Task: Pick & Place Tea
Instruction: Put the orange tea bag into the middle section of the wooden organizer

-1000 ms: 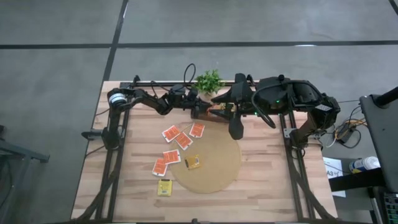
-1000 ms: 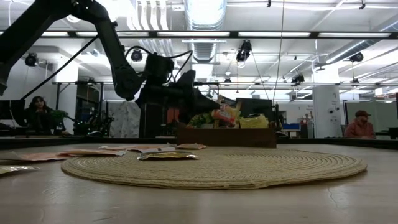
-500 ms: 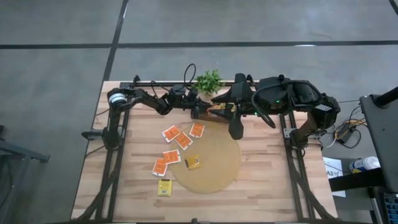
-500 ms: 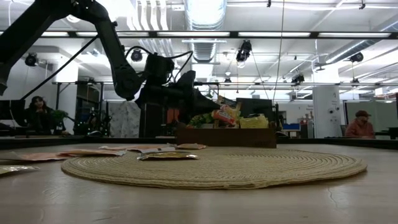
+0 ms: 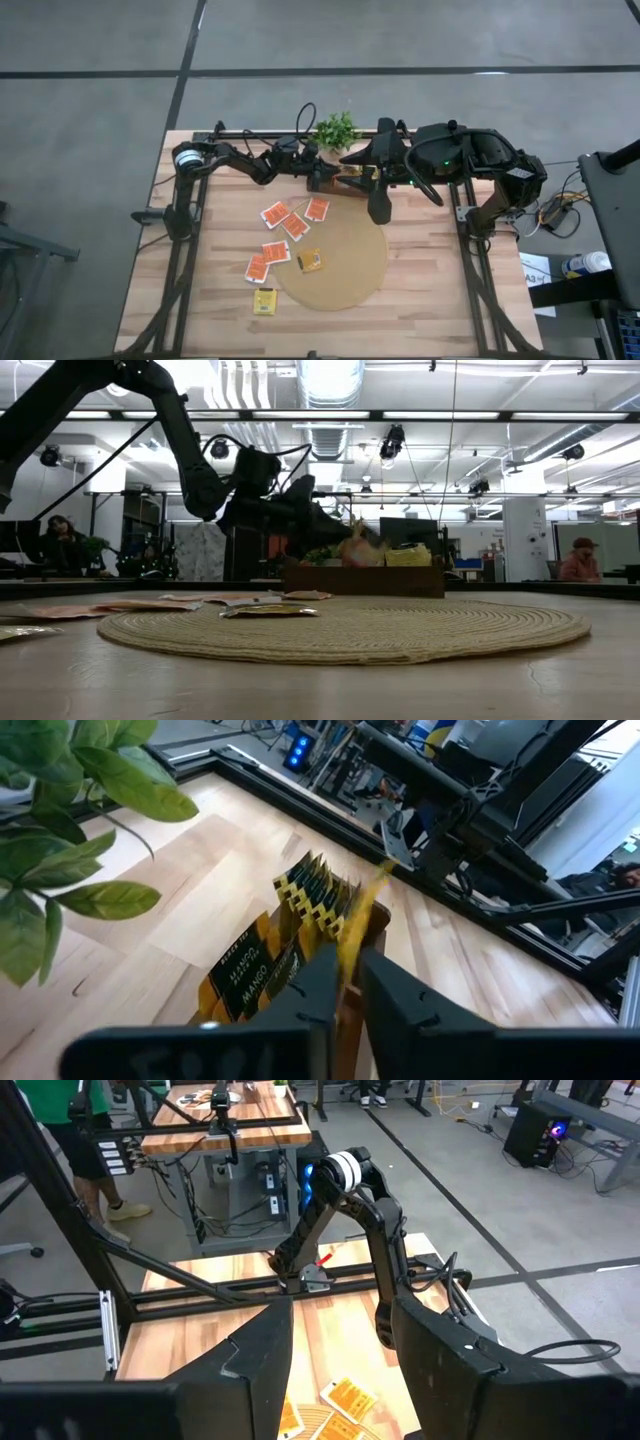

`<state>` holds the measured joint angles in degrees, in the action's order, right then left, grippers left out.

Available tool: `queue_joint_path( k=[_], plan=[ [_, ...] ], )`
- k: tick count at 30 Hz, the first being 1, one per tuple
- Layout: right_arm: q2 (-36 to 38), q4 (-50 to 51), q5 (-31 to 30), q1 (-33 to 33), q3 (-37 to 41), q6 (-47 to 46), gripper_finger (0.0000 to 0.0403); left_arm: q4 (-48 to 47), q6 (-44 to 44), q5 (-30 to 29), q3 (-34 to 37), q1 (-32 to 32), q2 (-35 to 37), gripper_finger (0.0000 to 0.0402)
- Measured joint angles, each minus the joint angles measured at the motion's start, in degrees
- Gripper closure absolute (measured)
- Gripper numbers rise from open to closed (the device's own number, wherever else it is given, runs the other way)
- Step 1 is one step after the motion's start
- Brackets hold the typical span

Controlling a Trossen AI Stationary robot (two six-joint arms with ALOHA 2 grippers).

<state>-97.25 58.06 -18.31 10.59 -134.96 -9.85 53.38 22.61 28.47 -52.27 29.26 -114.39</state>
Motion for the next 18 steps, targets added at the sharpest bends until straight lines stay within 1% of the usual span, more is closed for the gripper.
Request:
queue_joint_path(
  k=[4, 7, 13, 16, 18],
  plan=[
    [0.00, 0.00, 0.09, -0.02, 0.00, 0.64, 0.0236, -0.75, 0.01, -0.69, 0.00, 0.00, 0.00, 0.0328],
    [0.00, 0.00, 0.10, -0.02, 0.00, 0.66, 0.0236, -0.87, 0.04, -0.85, -0.07, 0.00, 0.00, 0.0313],
    [0.00, -0.02, 0.11, -0.02, 0.00, 0.85, 0.0236, -1.12, 0.34, -0.90, -1.62, 0.00, 0.39, 0.0310],
    [0.00, 0.00, 0.11, -0.02, 0.00, 0.85, 0.0236, -0.95, 0.43, -0.54, -3.00, 0.02, 1.98, 0.0310],
    [0.00, 0.01, 0.11, -0.02, 0.00, 0.87, 0.0236, -0.89, 0.66, 0.69, -3.54, 0.03, 3.57, 0.0310]
  ],
)
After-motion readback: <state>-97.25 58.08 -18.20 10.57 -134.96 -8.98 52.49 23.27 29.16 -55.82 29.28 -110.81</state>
